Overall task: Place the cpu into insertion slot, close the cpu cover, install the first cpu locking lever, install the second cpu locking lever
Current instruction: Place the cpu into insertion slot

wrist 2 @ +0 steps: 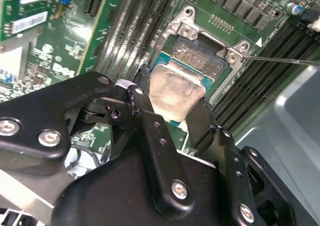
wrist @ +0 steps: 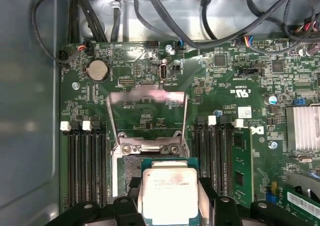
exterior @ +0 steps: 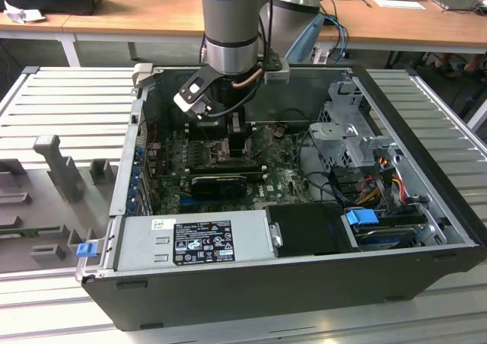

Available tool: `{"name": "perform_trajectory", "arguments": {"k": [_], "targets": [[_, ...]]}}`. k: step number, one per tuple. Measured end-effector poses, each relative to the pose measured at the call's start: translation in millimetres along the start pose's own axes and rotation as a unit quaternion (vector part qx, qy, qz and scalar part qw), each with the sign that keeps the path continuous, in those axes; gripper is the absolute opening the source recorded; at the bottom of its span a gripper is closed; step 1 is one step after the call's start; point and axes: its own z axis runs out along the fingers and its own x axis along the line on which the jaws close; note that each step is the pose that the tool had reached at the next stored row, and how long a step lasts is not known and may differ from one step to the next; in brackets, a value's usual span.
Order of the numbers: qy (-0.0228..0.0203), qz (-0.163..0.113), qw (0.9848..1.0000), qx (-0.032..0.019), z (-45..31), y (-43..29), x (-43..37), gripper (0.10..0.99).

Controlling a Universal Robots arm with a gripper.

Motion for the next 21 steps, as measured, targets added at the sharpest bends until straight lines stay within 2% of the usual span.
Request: {"name": "perform_trajectory", "arguments": {"k": [2, 4, 14, 17, 18, 21], "targets": [[0.0, 0.0, 1.0, 0.0, 4.2, -2.3, 4.0, 0.529], [0.0001, -0.001, 1.0, 0.0, 9.4, -3.7, 4.6, 0.529], [0.0019, -0.025, 0.9997, 0.0003, 15.4, -5.9, 7.1, 0.529], [0.0008, -0.023, 0.9997, 0.0002, 20.8, -7.3, 11.0, 0.529], [-0.0012, -0.013, 0.9999, 0.0002, 24.0, -7.5, 11.2, 0.529], [-0.002, -0.009, 1.0, 0.0001, 25.8, -7.7, 11.4, 0.529]]}}
